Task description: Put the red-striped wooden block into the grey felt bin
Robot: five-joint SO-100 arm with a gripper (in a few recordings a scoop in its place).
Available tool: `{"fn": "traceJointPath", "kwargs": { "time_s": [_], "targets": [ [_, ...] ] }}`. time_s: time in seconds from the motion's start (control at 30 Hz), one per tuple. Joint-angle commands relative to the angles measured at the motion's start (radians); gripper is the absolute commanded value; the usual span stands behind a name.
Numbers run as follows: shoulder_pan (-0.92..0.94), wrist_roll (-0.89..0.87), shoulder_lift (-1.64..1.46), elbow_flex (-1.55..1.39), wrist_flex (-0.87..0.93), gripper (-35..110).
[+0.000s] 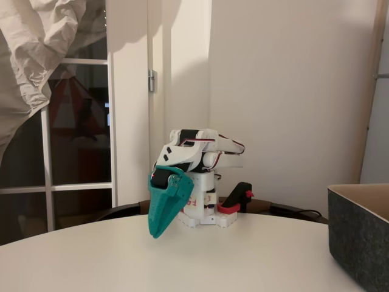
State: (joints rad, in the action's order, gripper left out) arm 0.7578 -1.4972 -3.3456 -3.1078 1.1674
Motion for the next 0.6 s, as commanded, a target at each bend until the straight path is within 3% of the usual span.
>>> {"fn": "traceJointPath", "kwargs": {
  "time_s": [0.0, 0.57],
  "targets": [
    [0.000, -0.009, -0.029, -0.008, -0.002, 0],
    [0.000, -0.009, -0.029, -0.008, -0.002, 0]
  ]
}}
